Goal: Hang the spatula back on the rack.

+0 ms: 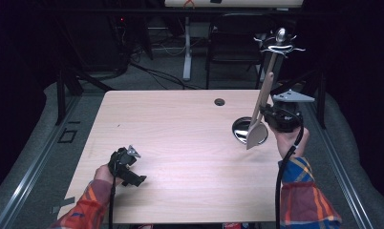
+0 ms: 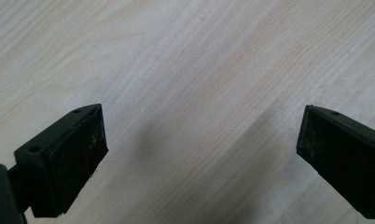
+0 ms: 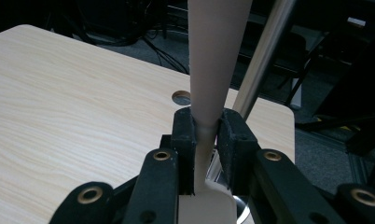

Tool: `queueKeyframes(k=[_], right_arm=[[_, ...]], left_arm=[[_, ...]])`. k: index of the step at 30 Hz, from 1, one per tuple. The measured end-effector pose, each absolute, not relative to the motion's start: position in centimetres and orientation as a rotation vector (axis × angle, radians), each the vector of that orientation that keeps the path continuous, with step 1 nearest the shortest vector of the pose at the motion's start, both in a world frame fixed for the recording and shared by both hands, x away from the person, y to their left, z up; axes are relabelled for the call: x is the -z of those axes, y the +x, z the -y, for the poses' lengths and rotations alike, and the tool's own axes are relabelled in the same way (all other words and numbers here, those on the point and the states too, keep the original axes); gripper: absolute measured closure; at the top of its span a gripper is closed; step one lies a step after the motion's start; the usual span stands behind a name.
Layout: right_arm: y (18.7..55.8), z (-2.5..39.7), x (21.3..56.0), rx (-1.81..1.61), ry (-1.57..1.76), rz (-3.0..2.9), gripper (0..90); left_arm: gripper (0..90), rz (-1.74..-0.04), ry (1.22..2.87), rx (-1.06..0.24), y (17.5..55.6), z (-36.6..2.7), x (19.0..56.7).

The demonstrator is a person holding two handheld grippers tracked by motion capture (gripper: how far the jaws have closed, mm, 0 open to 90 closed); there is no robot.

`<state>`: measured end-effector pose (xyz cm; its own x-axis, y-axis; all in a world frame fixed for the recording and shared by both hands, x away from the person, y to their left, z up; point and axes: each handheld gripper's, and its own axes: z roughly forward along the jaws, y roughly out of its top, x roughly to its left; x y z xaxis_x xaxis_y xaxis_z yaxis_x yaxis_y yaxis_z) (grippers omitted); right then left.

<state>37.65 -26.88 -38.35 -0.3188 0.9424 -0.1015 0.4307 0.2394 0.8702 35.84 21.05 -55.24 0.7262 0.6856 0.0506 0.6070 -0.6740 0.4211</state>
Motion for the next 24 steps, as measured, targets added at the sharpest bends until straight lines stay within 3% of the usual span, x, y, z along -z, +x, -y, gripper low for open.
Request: queueKeyframes(k=[24], right_arm=[[38.1,28.3,36.4,-0.935,1.31,-1.721,77.2]], left_arm=[[1.5,-1.008,2.554,-0.291,35.8,-21.0,55.3]])
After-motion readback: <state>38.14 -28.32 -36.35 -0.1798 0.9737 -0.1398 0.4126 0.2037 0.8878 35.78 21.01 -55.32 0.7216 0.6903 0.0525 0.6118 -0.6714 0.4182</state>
